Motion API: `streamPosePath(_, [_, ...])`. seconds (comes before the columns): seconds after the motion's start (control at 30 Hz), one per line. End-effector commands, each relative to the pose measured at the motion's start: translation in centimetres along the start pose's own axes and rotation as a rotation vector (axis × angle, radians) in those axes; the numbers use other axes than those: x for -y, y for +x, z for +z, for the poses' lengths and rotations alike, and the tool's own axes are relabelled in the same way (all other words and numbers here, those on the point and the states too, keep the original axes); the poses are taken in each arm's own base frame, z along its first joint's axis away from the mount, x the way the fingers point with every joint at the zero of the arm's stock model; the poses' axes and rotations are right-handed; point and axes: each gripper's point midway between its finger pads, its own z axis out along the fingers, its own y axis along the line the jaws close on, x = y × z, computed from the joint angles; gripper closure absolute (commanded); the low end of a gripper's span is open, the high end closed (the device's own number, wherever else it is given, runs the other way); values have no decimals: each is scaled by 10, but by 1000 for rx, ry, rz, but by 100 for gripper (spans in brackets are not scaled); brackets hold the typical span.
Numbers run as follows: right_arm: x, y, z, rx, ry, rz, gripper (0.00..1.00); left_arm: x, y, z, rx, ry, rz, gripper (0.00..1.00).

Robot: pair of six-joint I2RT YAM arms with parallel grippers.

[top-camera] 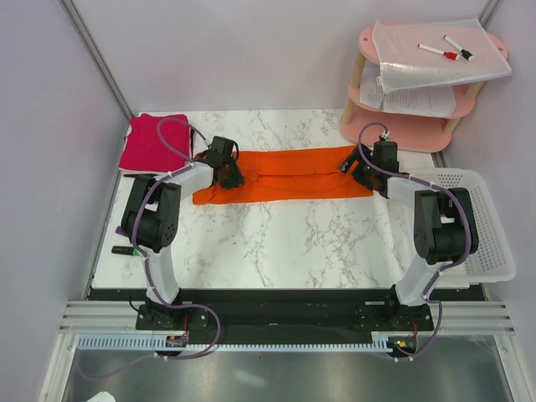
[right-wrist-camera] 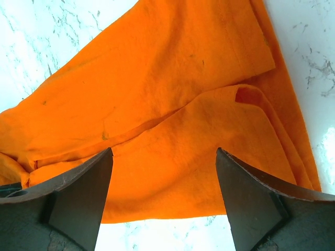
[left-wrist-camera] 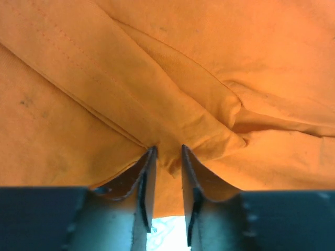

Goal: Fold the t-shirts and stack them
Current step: Fold the other side of the tshirt into a rectangle

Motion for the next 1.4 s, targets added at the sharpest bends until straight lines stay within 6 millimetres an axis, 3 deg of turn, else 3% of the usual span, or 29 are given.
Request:
streamPosePath(0.0, [-17, -20, -1, 50, -44, -30, 13, 11, -20, 4, 55, 23, -12, 71])
streamPosePath(0.1, [-18, -22, -3, 55, -45, -33, 13, 13, -22, 3, 59, 24, -6, 80])
streamPosePath(0.13, [-19, -22, -4, 55, -49, -34, 13, 13, -24, 2, 63, 25, -3, 90])
streamPosePath(0.2, [-19, -23, -5, 59, -47, -38, 13, 16, -29, -4, 78, 31, -4, 98])
streamPosePath(0.43, [-18, -23, -8, 65, -42, -48, 13, 25, -63, -33, 185, 27, 13, 98])
streamPosePath(0.57, [-20, -25, -8, 68, -45, -59, 13, 36, -81, -33, 202, 35, 28, 98])
streamPosePath(0.73, [-22, -27, -7, 67, -29, -107, 13, 56, -97, -14, 182, 63, 43, 98])
streamPosePath(0.77, [-21, -25, -7, 60, -20, -114, 12, 58, -100, -11, 177, 67, 45, 94])
streamPosePath(0.8, [-24, -26, -6, 59, -20, -133, 12, 67, -108, -13, 176, 86, 56, 61])
streamPosePath(0.83, [-23, -27, -6, 63, -7, -143, 12, 65, -103, 1, 148, 72, 59, 39])
streamPosePath(0.87, [-23, -26, -6, 60, -1, -153, 12, 65, -104, 4, 142, 64, 59, 29])
streamPosePath(0.9, [-28, -27, -8, 66, -5, -166, 12, 68, -109, 3, 141, 61, 60, 24])
streamPosePath(1.03, [-39, -29, -11, 79, 22, -249, 12, 64, -107, -6, 144, 46, 70, 20])
streamPosePath(1.07, [-42, -33, -11, 96, 36, -267, 12, 67, -112, -21, 167, 59, 72, 20])
streamPosePath(1.1, [-56, -37, -10, 113, 22, -294, 12, 60, -105, -21, 152, 45, 80, 20])
streamPosePath(1.17, [-61, -27, -7, 86, 57, -347, 12, 60, -104, -43, 168, 59, 79, 20])
streamPosePath(1.23, [-73, -27, 1, 74, 73, -383, 15, 50, -87, -49, 142, 49, 82, 23])
streamPosePath(1.3, [-86, -25, 15, 70, 81, -431, 21, 37, -71, -59, 127, 37, 82, 43])
streamPosePath(1.33, [-89, -20, 20, 53, 83, -450, 44, 33, -66, -62, 123, 30, 77, 92])
streamPosePath(1.37, [-92, -21, 33, 47, 90, -454, 70, 23, -53, -67, 111, 15, 63, 98])
